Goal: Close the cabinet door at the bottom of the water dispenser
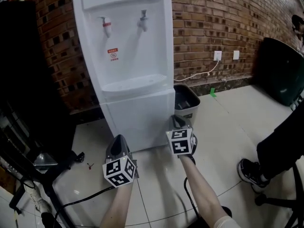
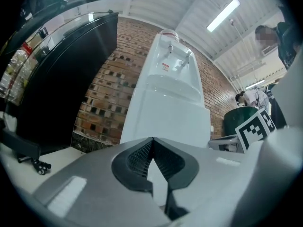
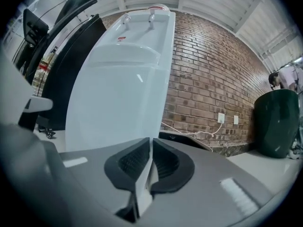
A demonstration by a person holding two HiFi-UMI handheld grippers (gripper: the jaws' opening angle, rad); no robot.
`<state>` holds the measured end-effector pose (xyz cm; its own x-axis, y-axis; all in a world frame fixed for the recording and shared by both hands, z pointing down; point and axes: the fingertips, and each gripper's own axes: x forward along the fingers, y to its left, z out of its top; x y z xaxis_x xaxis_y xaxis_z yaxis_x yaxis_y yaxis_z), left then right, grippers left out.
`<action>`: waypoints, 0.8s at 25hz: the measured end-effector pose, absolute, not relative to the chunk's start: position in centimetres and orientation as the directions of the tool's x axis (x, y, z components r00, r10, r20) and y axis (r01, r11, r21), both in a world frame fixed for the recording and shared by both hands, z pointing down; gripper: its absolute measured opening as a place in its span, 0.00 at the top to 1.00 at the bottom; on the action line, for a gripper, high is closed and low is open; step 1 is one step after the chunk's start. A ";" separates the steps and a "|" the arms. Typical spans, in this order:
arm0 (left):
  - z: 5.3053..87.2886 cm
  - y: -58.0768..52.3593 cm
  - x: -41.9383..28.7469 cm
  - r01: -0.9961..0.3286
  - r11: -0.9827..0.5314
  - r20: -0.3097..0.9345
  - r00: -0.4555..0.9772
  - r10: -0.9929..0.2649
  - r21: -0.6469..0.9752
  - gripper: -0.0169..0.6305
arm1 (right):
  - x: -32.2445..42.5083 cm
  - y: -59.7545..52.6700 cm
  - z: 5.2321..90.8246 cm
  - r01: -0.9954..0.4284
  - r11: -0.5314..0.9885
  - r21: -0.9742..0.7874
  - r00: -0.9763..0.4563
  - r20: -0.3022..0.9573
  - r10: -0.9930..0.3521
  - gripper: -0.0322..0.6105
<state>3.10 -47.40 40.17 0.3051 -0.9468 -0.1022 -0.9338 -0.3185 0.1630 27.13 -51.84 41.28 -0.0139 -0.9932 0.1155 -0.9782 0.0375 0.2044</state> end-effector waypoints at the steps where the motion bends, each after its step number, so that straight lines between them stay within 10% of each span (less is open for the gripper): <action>1: 40.1 -47.7 2.9 -0.935 -0.317 -0.101 0.304 -0.947 0.157 0.96 | 27.2 -52.2 41.0 -0.976 0.033 0.216 -0.010 0.109 -0.994 0.95; 20: 36.8 -40.6 2.2 -0.916 -0.376 -0.172 0.352 -0.920 0.142 0.96 | 19.7 -44.4 39.0 -0.983 0.137 0.120 -0.140 -0.015 -0.990 0.95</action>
<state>2.24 -40.60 36.76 0.3515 -0.9203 -0.1717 -0.9155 -0.3763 0.1424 19.75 -44.38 39.04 -0.1400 -0.9900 -0.0152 -0.9833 0.1372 0.1195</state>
